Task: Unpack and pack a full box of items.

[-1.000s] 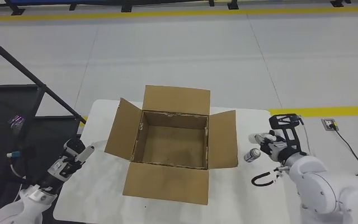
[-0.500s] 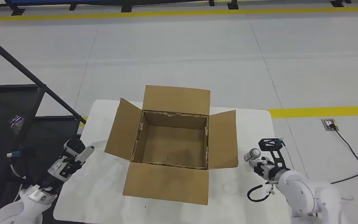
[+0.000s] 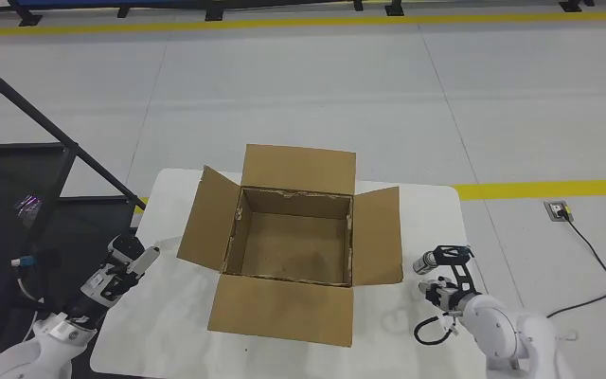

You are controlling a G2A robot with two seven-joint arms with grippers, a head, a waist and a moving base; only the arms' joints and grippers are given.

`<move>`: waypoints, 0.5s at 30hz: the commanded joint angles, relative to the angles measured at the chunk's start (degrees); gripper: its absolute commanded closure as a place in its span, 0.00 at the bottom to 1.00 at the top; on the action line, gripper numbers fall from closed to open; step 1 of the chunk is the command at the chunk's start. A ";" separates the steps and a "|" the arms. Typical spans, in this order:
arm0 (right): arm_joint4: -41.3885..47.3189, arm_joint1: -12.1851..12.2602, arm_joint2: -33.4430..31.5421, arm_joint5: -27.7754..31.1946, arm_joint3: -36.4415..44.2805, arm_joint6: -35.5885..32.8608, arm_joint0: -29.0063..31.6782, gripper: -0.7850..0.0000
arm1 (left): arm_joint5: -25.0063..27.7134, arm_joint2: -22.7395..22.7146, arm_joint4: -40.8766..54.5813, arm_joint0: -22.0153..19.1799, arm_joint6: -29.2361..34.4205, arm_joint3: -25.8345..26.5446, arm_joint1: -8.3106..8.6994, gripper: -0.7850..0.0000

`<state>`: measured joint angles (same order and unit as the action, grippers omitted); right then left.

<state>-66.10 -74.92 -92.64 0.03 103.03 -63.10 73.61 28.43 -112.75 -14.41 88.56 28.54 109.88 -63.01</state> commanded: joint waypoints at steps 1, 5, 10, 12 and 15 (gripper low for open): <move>0.03 0.03 0.62 -0.35 -0.19 0.14 -0.17 0.58 | 0.00 0.00 0.00 0.00 0.00 0.00 0.00 0.00; -0.04 0.13 1.56 -0.71 -0.51 0.28 -0.60 0.45 | 0.00 0.00 0.00 0.00 0.00 0.00 0.00 0.00; -0.08 0.28 2.33 -1.36 -0.39 0.02 -0.97 0.22 | 0.00 0.00 0.00 0.00 0.00 0.00 0.00 0.00; -0.11 0.37 2.31 -1.59 0.44 -0.08 -0.92 0.18 | 0.00 0.00 0.00 0.00 0.00 0.00 0.00 0.00; 0.86 0.53 1.17 -2.02 3.54 0.79 -0.31 0.14 | 0.00 0.00 0.00 0.00 0.00 0.00 0.00 0.00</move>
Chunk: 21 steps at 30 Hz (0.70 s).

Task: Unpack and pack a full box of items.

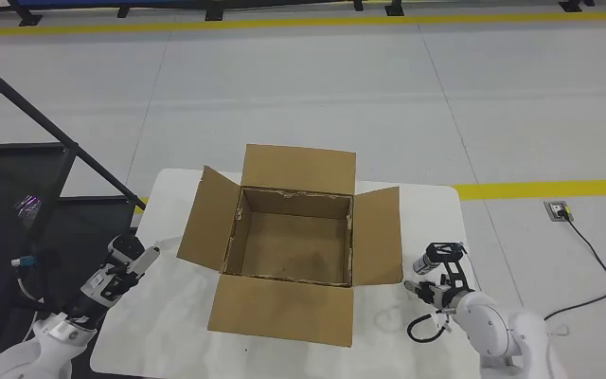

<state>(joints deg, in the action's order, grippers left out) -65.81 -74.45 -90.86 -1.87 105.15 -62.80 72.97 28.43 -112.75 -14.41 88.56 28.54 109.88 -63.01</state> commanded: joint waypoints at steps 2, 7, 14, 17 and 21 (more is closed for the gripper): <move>1.82 0.21 -2.09 -0.23 4.99 0.81 1.17 0.11 | 0.00 0.00 0.00 0.00 0.00 0.00 0.00 0.00; 4.19 0.68 -6.00 0.69 11.71 1.99 2.80 0.05 | 0.00 0.00 0.00 0.00 0.00 0.00 0.00 0.00; 19.24 0.64 -8.11 1.80 12.61 7.59 -1.11 0.00 | 0.00 0.00 0.00 0.00 0.00 0.00 0.00 0.00; 23.97 0.84 -6.65 2.23 8.13 4.46 -5.35 0.00 | 0.00 0.00 0.00 0.00 0.00 0.00 0.00 0.00; 25.83 1.02 -1.89 2.18 1.19 -0.21 -11.71 0.00 | 0.00 0.00 0.00 0.00 0.00 0.00 0.00 0.00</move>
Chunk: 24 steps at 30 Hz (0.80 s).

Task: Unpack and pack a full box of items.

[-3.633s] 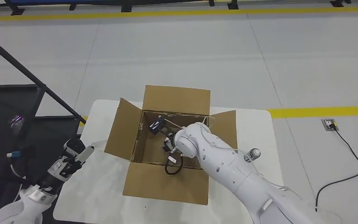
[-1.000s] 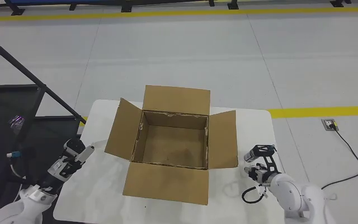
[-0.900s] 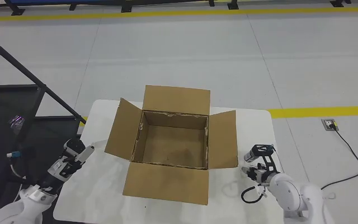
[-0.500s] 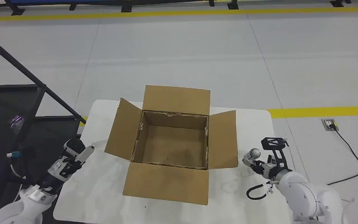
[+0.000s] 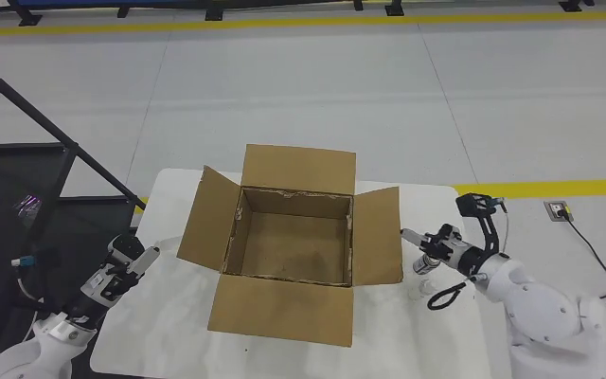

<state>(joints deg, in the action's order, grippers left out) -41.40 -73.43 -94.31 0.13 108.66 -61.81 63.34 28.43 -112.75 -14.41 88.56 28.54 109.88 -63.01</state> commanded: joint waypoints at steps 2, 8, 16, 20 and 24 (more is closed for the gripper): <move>1.94 -0.02 4.15 0.43 -5.01 -2.12 -4.62 0.00 | 0.00 0.00 0.00 0.00 0.00 0.00 0.00 0.00; 2.77 -0.27 11.30 0.51 -11.02 -3.36 -10.83 0.00 | 0.00 0.00 0.00 0.00 0.00 0.00 0.00 0.00; 1.36 -0.40 16.00 -1.75 -13.42 -2.30 -14.95 0.00 | 0.00 0.00 0.00 0.00 0.00 0.00 0.00 0.00; -0.08 0.10 14.74 -2.95 -11.11 -2.40 -14.12 0.00 | 0.00 0.00 0.00 0.00 0.00 0.00 0.00 0.00; -0.26 0.92 10.49 -3.74 -4.89 -2.55 -10.62 0.00 | 0.00 0.00 0.00 0.00 0.00 0.00 0.00 0.00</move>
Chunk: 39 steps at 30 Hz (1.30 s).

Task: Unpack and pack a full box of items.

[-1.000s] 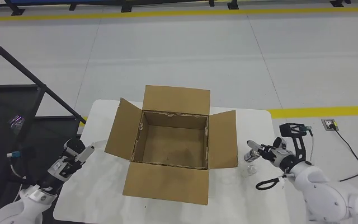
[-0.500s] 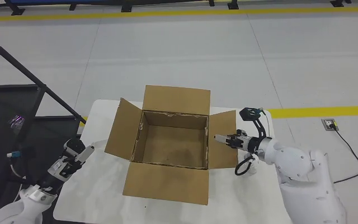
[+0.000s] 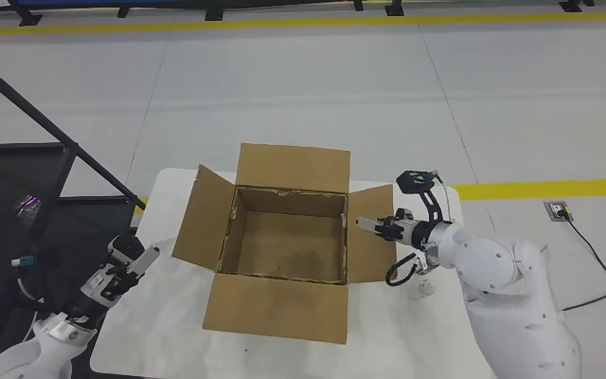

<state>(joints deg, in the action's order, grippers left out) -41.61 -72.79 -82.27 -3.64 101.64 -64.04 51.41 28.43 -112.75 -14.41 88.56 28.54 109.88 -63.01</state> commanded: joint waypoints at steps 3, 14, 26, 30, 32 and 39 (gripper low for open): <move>-0.52 0.98 -5.35 0.13 7.71 -1.31 4.87 0.00 | 0.00 0.00 0.00 0.00 0.00 0.00 0.00 0.00; -0.50 1.84 -10.75 -0.10 15.87 -2.01 10.74 0.00 | 0.00 0.00 0.00 0.00 0.00 0.00 0.00 0.00; -0.50 1.84 -10.75 -0.10 15.87 -2.01 10.74 0.00 | 0.00 0.00 0.00 0.00 0.00 0.00 0.00 0.00; 0.17 1.83 -11.05 -0.18 15.19 -0.55 11.27 0.00 | 0.00 0.00 0.00 0.00 0.00 0.00 0.00 0.00; -0.33 2.03 -11.61 0.76 14.64 0.73 12.43 0.00 | 0.00 0.00 0.00 0.00 0.00 0.00 0.00 0.00; -4.72 3.08 -15.03 5.08 15.60 1.11 18.29 0.00 | 0.00 0.00 0.00 0.00 0.00 0.00 0.00 0.00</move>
<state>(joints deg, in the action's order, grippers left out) -45.55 -69.92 -96.69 -0.08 117.09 -62.55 68.49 28.43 -112.75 -14.41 88.56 28.54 109.88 -63.01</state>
